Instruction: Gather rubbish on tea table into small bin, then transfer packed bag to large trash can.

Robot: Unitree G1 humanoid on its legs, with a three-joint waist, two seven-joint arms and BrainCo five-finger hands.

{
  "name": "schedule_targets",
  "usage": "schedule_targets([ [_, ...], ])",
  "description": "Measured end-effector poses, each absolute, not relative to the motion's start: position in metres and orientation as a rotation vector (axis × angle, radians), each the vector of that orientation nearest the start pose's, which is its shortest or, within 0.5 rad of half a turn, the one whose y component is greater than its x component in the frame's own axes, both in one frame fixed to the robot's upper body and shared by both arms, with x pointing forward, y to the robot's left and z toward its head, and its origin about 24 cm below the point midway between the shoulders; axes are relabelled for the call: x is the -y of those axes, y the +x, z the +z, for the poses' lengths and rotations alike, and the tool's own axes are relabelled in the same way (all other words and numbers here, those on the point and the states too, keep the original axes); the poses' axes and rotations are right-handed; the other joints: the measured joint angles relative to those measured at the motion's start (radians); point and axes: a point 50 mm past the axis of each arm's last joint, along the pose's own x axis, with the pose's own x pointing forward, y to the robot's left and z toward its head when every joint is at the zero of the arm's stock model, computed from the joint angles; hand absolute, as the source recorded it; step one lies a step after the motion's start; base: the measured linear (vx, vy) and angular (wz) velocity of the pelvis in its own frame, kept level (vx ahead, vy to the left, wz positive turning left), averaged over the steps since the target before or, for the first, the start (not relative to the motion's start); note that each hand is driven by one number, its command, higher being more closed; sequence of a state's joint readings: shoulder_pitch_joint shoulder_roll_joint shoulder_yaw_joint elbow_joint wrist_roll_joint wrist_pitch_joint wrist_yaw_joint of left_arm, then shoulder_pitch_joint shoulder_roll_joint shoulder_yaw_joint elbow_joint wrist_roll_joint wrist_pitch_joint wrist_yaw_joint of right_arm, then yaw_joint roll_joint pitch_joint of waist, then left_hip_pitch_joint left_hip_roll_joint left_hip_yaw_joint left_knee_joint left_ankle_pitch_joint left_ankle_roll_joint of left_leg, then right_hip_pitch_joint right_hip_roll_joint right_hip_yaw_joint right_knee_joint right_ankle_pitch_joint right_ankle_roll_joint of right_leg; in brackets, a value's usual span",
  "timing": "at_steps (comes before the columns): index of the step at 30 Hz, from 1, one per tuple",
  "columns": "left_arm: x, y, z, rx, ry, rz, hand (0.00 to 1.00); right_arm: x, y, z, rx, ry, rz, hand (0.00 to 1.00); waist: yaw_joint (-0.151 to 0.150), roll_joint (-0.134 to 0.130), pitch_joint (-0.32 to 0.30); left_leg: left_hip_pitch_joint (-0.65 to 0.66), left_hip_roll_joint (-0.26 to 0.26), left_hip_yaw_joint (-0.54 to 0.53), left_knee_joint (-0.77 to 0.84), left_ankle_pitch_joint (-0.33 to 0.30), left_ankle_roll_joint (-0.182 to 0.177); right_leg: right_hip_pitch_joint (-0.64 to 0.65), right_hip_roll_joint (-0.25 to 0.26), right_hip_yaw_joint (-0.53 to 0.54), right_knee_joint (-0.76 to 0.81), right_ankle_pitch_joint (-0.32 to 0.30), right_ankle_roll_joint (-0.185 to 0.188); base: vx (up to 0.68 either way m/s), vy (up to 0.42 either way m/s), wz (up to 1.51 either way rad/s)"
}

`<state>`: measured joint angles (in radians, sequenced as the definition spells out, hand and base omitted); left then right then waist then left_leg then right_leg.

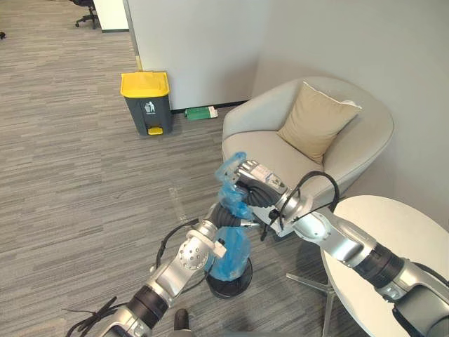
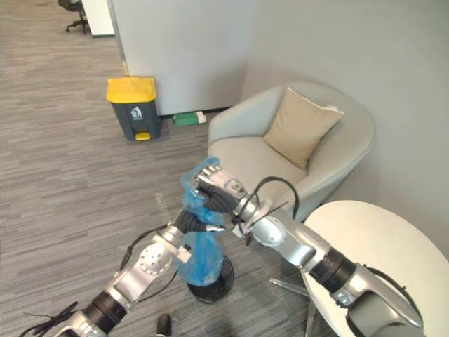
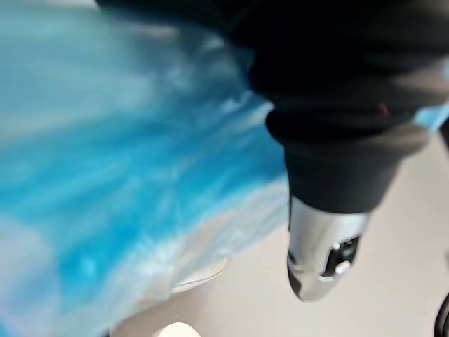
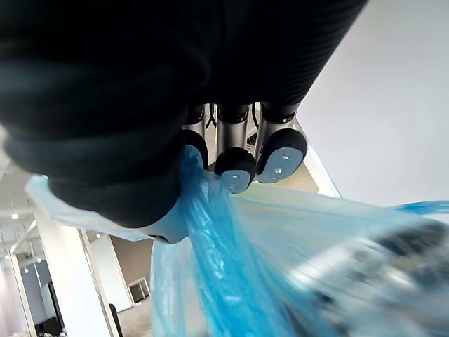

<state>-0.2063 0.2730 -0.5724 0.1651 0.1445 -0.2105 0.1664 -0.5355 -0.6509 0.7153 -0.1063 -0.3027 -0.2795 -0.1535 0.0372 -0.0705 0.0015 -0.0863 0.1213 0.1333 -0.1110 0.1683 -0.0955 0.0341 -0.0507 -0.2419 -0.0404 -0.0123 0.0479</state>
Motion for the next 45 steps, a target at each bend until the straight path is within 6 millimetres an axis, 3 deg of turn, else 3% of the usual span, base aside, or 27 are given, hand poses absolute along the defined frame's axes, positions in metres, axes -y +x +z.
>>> schedule_targets([
  [14, -0.070, 0.266, 0.044, 0.237, 0.465, -0.309, 0.00, 0.048, 0.262, 0.152, 0.787, -0.710, 0.688, 1.00, 0.009, -0.007, -0.004, 0.019, 0.004, 0.002, 0.000, 0.003, -0.004, 0.000, 0.002, 0.005, 0.022, -0.006, 0.001, 0.00, 0.000, -0.01],
  [19, -0.076, 0.260, 0.035, 0.196, 0.471, -0.255, 0.00, 0.038, 0.259, 0.155, 0.782, -0.632, 0.716, 1.00, 0.009, -0.007, -0.004, 0.018, 0.003, 0.000, -0.001, 0.003, -0.004, -0.005, 0.000, 0.005, 0.030, -0.014, 0.011, -0.01, 0.002, 0.00],
  [20, -0.078, 0.258, 0.032, 0.184, 0.472, -0.249, 1.00, 0.037, 0.257, 0.157, 0.783, -0.608, 0.723, 1.00, 0.011, -0.007, -0.003, 0.017, 0.003, 0.000, -0.001, 0.003, -0.004, -0.007, 0.000, 0.006, 0.033, -0.014, 0.011, 0.00, 0.000, 0.00],
  [28, -0.082, 0.252, 0.017, 0.121, 0.485, -0.248, 1.00, 0.034, 0.252, 0.168, 0.805, -0.511, 0.725, 1.00, 0.012, -0.009, -0.001, 0.017, 0.003, 0.008, -0.001, 0.003, -0.004, -0.015, -0.002, 0.015, 0.036, -0.015, 0.012, 0.00, 0.000, -0.02],
  [34, -0.082, 0.249, -0.001, 0.040, 0.498, -0.271, 1.00, 0.037, 0.250, 0.158, 0.749, -0.477, 0.742, 1.00, 0.011, -0.015, 0.002, 0.015, 0.010, 0.010, 0.000, -0.006, -0.014, -0.016, -0.001, 0.021, 0.031, -0.015, 0.012, 0.01, -0.005, -0.01],
  [44, -0.080, 0.250, 0.006, 0.050, 0.432, -0.254, 1.00, 0.044, 0.248, 0.159, 0.739, -0.402, 0.679, 1.00, 0.001, -0.013, 0.004, 0.019, 0.003, 0.017, 0.000, -0.002, -0.009, -0.020, -0.002, 0.027, 0.039, -0.011, 0.006, 0.02, -0.005, -0.02],
  [45, -0.080, 0.250, 0.007, 0.049, 0.425, -0.249, 1.00, 0.045, 0.248, 0.158, 0.736, -0.401, 0.675, 0.00, 0.001, -0.013, 0.005, 0.019, 0.003, 0.017, 0.000, -0.002, -0.009, -0.020, -0.003, 0.027, 0.040, -0.011, 0.006, 0.00, 0.000, 0.00],
])
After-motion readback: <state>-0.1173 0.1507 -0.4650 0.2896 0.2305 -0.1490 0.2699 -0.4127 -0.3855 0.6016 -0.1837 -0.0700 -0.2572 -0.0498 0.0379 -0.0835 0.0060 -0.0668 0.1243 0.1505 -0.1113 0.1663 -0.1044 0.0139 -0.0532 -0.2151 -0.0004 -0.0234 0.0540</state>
